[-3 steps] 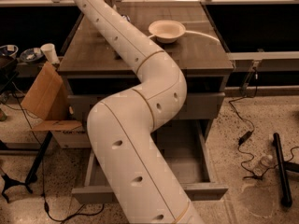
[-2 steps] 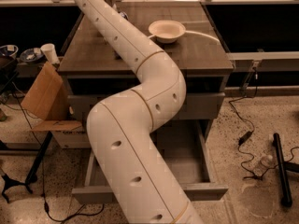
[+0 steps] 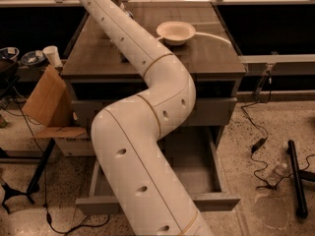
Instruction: Place pepsi can into middle drawer
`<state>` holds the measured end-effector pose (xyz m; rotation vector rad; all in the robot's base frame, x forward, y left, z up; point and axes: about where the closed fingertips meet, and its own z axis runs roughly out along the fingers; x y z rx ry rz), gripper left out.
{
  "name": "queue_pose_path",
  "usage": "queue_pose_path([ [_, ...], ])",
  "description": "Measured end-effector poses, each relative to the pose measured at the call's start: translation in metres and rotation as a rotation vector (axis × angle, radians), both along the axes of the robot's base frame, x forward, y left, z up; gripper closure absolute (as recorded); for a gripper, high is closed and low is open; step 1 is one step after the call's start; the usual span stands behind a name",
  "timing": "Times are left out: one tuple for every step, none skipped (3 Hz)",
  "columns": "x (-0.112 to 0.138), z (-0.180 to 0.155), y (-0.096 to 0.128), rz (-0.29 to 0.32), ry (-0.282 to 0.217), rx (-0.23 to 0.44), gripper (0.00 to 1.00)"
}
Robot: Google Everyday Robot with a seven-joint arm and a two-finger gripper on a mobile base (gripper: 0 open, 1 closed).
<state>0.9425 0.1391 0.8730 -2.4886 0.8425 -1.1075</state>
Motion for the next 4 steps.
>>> queue_pose_path([
  [-0.003,0.005,-0.004,0.008,0.005,-0.032,1.00],
  [-0.003,0.008,-0.006,0.010,0.001,-0.041,1.00],
  [-0.003,0.017,-0.008,0.020,-0.010,-0.050,1.00],
  [-0.007,0.024,-0.011,0.047,-0.010,-0.059,1.00],
])
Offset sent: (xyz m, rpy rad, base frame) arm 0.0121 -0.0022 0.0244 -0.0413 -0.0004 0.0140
